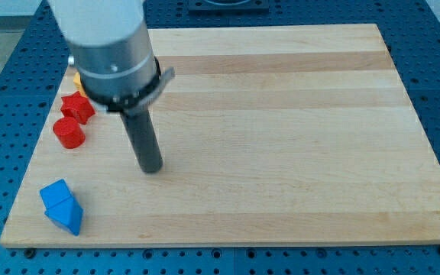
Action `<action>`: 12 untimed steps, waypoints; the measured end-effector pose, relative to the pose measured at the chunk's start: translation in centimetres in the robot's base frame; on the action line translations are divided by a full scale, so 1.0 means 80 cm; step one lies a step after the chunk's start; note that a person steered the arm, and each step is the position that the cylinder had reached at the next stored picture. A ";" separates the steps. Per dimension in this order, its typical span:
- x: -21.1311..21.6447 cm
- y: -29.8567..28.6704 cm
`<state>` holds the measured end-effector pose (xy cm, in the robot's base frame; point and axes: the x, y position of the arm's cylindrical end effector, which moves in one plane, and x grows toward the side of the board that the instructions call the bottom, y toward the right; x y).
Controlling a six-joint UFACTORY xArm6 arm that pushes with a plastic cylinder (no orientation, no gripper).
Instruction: Move the blue triangle to the left of the blue cube
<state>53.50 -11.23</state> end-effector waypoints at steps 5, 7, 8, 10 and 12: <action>0.104 -0.075; 0.103 -0.133; 0.103 -0.182; 0.104 -0.191; 0.102 -0.201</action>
<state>61.69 -27.35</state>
